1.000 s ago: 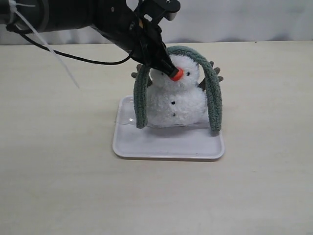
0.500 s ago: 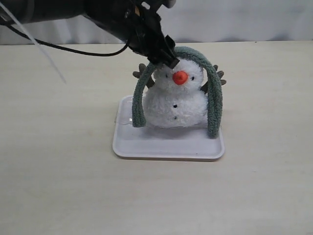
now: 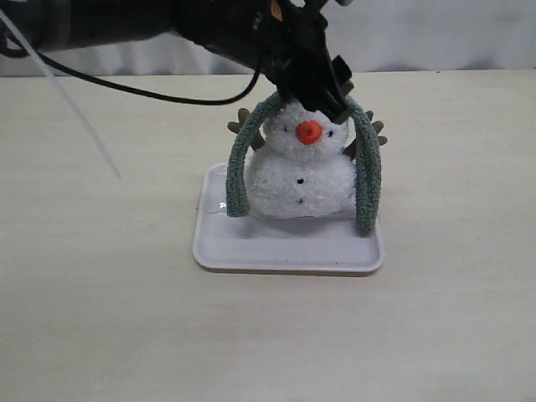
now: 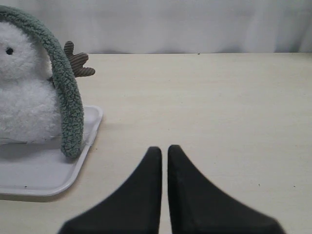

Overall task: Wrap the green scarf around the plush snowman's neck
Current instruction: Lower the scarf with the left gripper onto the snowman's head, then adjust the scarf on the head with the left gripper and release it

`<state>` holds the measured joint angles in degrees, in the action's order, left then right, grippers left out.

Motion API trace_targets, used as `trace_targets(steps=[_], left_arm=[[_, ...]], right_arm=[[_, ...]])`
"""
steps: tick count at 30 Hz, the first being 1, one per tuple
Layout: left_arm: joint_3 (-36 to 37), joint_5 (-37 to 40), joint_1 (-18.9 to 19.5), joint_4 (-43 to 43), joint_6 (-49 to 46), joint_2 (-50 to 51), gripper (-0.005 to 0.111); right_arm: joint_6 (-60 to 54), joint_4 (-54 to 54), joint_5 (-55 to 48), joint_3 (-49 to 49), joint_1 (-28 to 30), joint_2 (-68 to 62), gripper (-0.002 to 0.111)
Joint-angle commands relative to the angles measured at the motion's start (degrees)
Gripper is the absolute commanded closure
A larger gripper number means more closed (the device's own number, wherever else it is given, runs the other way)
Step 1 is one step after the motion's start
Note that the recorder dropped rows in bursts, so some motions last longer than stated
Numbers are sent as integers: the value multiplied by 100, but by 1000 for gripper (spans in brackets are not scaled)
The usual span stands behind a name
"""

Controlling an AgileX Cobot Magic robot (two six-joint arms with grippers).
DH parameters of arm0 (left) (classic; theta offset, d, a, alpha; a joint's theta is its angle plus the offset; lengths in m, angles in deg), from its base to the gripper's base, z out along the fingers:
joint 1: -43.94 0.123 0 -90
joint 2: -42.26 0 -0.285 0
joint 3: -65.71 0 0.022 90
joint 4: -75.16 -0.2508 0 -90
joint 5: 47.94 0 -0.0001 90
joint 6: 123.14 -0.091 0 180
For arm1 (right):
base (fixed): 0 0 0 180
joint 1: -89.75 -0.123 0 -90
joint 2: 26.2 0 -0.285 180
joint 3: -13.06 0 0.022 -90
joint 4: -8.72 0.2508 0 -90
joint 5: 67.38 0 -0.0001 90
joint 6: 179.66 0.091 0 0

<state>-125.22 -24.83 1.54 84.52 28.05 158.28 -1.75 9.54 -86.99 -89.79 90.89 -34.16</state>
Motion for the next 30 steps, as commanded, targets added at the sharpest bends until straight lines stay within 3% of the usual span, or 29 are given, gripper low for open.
trace_targets(steps=[1, 4, 7, 13, 17, 23, 30], left_arm=[[3, -168, -14, -214, -151, 315, 58], [3, -212, -14, -726, -93, 448, 72], [3, -425, -14, -739, -93, 505, 79], [3, -982, -14, -936, -93, 505, 79], [3, -920, -14, -1447, -93, 577, 79], [3, -1015, 314, -1464, 389, 804, 79], [3, -1251, 533, -1487, 618, 790, 107]], right_arm=[[-3, 7, -7, 7, 7, 17, 104], [-3, 7, -7, 7, 7, 17, 104], [-3, 7, -7, 7, 7, 17, 104], [-3, 7, -7, 7, 7, 17, 104], [-3, 7, -7, 7, 7, 17, 104], [-3, 7, -7, 7, 7, 17, 104], [-3, 7, -7, 7, 7, 17, 104]])
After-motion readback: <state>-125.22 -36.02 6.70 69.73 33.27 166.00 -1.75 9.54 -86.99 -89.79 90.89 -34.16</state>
